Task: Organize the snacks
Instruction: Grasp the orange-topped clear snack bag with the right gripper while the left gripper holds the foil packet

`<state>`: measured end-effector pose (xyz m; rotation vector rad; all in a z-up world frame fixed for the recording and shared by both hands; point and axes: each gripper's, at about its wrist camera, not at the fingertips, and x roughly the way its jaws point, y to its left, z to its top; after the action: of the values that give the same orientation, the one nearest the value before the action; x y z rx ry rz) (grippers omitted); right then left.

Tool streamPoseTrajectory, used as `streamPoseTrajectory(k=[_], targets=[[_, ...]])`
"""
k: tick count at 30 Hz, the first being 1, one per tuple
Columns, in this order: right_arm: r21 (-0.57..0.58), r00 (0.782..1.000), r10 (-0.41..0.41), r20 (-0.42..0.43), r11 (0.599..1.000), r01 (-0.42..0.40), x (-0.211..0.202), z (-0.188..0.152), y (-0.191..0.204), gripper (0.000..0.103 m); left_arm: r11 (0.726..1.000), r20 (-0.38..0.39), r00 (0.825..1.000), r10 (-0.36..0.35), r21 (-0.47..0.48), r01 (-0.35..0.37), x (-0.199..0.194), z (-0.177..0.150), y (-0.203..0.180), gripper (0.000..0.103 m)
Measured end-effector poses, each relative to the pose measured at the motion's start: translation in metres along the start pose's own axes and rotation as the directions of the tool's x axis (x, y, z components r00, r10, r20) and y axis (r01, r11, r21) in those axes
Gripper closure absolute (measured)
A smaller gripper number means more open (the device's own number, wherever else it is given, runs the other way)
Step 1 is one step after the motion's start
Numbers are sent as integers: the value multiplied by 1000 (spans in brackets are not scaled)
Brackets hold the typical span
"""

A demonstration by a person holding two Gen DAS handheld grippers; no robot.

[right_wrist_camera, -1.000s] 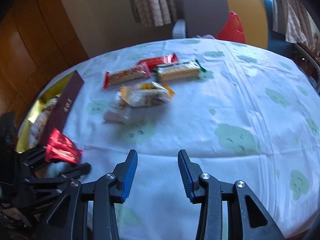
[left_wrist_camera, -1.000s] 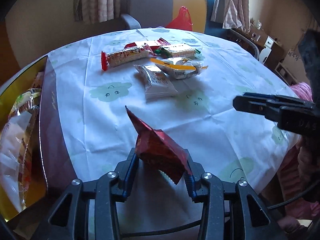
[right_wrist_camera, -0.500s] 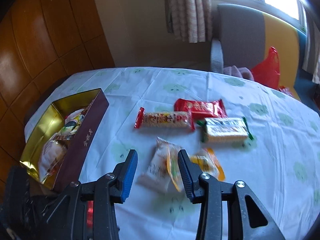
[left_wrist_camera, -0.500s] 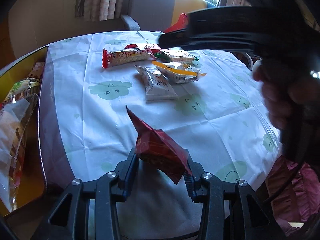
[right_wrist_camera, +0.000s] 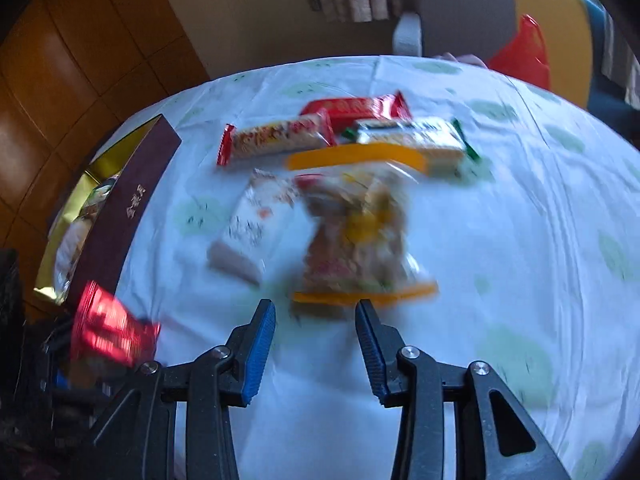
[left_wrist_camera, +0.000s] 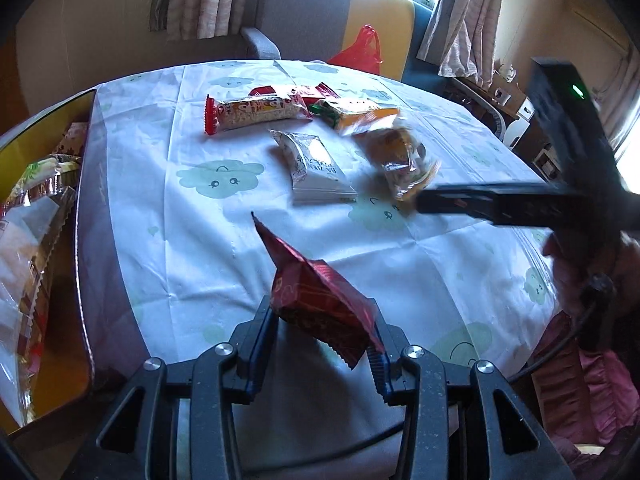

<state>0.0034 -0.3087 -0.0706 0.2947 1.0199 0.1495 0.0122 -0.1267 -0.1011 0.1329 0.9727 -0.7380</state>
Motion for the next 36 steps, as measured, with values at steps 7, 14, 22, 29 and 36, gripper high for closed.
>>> streamPoseTrajectory(k=[7, 14, 22, 29, 36], targets=[[147, 994, -82, 71, 987, 71, -38, -30, -30, 55, 1000, -9, 1000, 6, -5, -6, 1, 0, -1, 60], [-121, 977, -179, 113, 974, 192, -32, 13, 8, 35, 992, -35, 996, -78, -107, 74, 0, 6, 14, 61], [-441, 963, -269, 33, 860, 256, 23, 59, 45, 30, 993, -35, 997, -72, -98, 68, -2, 4, 12, 61], [-400, 969, -249, -6, 888, 226, 41, 53, 33, 77, 996, -39, 998, -48, -77, 45, -2, 4, 8, 61], [-228, 971, -233, 49, 944, 238, 5, 3, 22, 77, 994, -25, 998, -63, -86, 61, -5, 10, 8, 61]])
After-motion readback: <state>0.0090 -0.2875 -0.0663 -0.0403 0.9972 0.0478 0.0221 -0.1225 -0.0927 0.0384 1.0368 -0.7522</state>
